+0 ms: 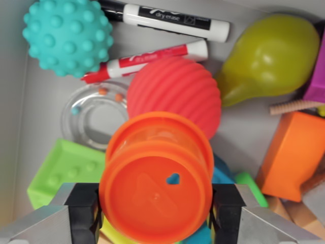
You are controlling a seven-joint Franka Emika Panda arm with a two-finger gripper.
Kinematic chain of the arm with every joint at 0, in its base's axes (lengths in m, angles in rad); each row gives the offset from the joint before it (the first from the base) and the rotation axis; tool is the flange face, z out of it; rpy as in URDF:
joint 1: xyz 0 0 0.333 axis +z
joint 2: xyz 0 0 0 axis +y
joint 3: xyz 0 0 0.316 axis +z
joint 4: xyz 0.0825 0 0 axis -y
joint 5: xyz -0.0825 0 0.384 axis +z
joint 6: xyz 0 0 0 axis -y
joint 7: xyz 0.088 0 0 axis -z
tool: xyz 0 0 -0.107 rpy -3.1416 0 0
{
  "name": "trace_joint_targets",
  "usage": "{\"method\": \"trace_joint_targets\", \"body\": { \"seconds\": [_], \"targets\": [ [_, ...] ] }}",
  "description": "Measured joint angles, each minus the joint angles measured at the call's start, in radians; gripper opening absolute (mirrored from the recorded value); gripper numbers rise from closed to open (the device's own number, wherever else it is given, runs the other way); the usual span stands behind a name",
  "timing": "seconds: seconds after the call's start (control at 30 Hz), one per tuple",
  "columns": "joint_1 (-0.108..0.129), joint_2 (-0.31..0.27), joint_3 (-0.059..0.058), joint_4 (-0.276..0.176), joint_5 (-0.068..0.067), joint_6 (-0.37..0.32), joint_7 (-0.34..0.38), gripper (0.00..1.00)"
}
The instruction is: Pick an object from the bin
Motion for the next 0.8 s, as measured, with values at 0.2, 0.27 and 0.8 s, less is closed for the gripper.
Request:
{"method": "trace_joint_targets", "body": {
  "seconds": [0.2,0.27,0.8],
  "targets": [
    [0.0,-0.038,0.0,0.009,0.0,-0.052,0.0,0.0],
    [0.0,-0.049,0.0,0.013,0.0,-0.07,0.0,0.0],
    [-0.001,-0.11,0.0,0.05,0.0,-0.181,-0.001,0.0]
  ]
}}
